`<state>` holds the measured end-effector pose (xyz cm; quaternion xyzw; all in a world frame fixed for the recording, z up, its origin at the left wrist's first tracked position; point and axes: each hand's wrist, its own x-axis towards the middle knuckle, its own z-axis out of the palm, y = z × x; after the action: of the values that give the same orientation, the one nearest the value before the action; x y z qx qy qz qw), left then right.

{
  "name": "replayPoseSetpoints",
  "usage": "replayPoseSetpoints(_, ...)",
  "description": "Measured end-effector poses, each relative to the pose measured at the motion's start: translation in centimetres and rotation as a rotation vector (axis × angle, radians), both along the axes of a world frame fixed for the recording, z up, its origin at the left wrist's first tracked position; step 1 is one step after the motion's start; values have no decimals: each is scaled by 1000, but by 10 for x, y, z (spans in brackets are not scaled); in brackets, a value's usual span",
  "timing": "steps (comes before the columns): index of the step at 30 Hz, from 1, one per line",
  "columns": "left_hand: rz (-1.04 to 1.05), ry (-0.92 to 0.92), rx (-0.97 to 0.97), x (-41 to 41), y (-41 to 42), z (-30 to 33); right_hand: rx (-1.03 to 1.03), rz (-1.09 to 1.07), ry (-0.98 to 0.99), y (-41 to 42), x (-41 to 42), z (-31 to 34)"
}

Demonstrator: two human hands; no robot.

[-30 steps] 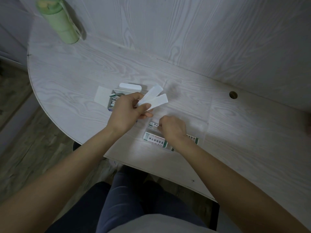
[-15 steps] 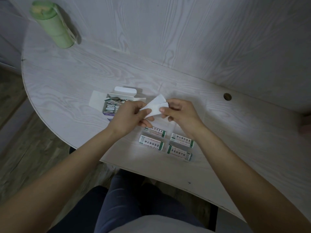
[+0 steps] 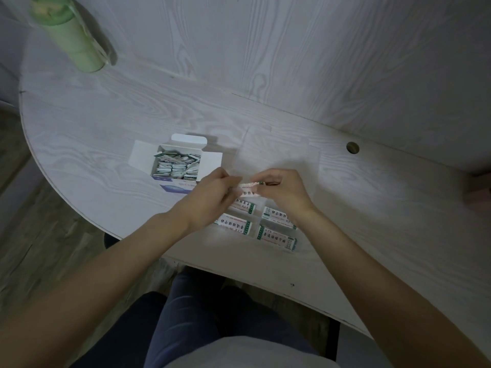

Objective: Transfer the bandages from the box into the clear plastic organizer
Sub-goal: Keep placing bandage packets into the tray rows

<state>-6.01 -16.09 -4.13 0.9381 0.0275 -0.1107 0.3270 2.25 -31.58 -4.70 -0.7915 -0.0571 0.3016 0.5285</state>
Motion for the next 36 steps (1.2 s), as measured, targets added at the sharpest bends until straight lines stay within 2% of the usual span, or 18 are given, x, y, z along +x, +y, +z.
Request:
replayPoseSetpoints(3,22,-42,59,-2,-4,-7,-121,21,-111,-1,-11,-9)
replayPoseSetpoints(6,-25,16,222,0,-10,-10,-224,70,-233,0,-18,-18)
replayPoseSetpoints(9,-87,52,358,2,-14,-15,-420,145,-392,2,-24,-24)
replayPoseSetpoints(16,-157,110,462,7,-9,-33,-812,397,-588,16,-30,-24)
replayPoseSetpoints(24,-232,9,644,9,-7,-34,-891,561,-635,23,-32,-23)
replayPoseSetpoints(36,-294,71,694,13,-4,-37,-928,661,-646,24,-28,-22)
